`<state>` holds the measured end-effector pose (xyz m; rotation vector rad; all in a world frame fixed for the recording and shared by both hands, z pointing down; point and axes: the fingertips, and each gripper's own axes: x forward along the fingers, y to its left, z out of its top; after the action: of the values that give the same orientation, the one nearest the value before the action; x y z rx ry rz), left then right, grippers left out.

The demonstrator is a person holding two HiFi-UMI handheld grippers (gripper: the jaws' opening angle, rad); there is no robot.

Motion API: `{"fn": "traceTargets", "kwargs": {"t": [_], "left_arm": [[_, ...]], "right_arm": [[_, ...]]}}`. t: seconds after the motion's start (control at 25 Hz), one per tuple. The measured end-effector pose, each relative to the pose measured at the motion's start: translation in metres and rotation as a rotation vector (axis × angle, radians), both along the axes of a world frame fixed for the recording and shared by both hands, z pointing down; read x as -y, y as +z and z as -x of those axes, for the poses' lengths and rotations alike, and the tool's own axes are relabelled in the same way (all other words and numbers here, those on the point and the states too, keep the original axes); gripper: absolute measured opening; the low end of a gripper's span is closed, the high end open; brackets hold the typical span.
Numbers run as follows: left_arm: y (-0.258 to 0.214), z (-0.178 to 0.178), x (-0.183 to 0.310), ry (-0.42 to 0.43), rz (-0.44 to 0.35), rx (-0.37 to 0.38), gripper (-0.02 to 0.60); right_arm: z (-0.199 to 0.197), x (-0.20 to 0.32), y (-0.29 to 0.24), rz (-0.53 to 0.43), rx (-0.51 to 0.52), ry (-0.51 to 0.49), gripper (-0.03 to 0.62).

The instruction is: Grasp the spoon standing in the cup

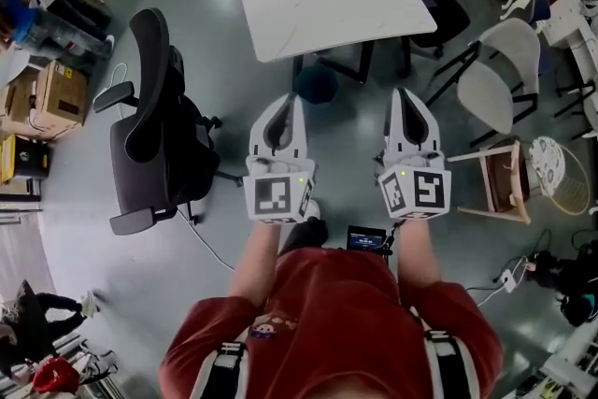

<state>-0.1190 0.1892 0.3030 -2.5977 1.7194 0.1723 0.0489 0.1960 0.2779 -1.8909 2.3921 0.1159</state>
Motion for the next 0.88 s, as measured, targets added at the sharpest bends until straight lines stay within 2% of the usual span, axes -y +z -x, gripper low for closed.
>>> {"fn": "traceTargets", "kwargs": {"t": [0.48, 0.88], "left_arm": [[0.001, 0.027, 0.074, -0.016, 0.008, -0.023, 0.002], [-0.005, 0.04, 0.103, -0.033, -0.011, -0.033, 0.002]], "right_arm": [[0.026, 0.077, 0.004, 0.021, -0.001, -0.011, 0.012], [0.034, 0.103, -0.005, -0.003, 0.001, -0.015, 0.012]]}}
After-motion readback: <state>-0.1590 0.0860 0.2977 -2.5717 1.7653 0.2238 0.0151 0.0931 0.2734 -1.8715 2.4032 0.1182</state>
